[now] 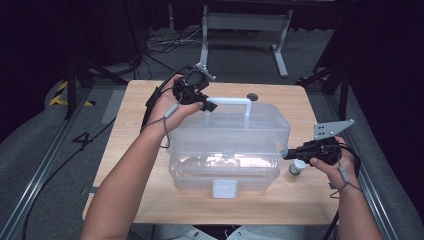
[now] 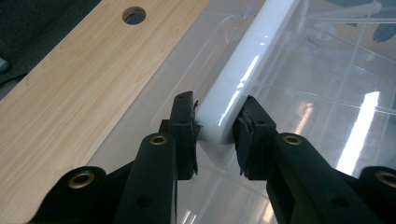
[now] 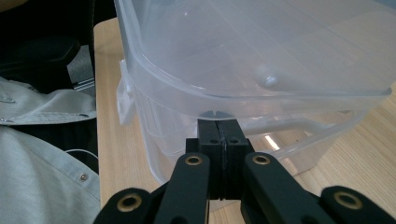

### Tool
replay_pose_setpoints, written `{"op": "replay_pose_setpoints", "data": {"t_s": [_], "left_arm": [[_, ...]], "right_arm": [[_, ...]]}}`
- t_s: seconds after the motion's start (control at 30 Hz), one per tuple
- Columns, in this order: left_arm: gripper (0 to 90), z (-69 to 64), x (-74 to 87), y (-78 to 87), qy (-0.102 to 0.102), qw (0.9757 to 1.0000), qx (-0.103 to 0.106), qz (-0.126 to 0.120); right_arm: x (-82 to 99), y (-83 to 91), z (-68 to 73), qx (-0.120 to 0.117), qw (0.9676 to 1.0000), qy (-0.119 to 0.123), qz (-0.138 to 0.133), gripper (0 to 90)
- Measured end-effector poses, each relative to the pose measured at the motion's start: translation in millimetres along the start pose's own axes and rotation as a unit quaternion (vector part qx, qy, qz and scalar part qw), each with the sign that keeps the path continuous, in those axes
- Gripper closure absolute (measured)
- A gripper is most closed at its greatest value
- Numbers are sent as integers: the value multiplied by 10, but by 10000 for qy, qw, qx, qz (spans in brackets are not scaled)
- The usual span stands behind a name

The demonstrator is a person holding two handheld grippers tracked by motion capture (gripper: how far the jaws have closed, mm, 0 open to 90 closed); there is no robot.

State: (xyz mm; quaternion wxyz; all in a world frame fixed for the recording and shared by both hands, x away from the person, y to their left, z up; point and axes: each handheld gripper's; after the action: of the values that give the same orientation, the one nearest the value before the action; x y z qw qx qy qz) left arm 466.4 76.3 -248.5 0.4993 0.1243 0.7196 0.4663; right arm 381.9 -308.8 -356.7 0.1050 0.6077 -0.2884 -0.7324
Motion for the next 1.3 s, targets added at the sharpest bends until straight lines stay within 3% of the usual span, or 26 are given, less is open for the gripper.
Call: {"op": "replay_pose_setpoints", "data": {"t_s": [0.27, 0.37, 0.57, 0.67, 0.87, 0.97, 1.13, 1.3], "left_arm": [[707, 28, 14, 18, 61, 9999, 34, -148], [611, 23, 35, 64, 63, 9991, 111, -407], [589, -4, 82, 158, 89, 9988, 58, -471], [597, -2, 145, 277, 234, 9967, 21, -777], [622, -41, 222, 390, 257, 9955, -172, -900], [655, -62, 297, 513, 433, 9909, -192, -1264], [704, -90, 370, 609, 479, 9894, -268, -1345], [687, -107, 437, 665, 490, 9892, -285, -1354]], "right_arm": [[-3, 5, -9, 7, 10000, -33, -57, 900], [-9, 3, -4, 19, 10000, -20, -44, 900], [-32, -5, 7, 56, 10000, -16, 26, 900], [-53, -1, 3, 85, 10000, -23, -1, 900], [-88, 9, -14, 123, 9999, -13, -48, 900], [-113, 24, -22, 181, 9998, -6, -89, 900], [-147, 40, -40, 255, 9995, -19, -160, 900], [-195, 59, -52, 434, 9986, -29, -287, 900]]}}
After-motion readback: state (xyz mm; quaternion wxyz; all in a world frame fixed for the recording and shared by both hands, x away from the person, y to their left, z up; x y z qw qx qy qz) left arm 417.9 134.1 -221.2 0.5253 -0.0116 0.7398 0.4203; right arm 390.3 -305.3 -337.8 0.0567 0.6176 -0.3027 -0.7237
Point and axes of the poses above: each handheld gripper's, and its own axes: y roughly backward along the jaws, x roughly out of its underside, z roughly to its left, and after that the axes turned 4 degrees about y, right-handed
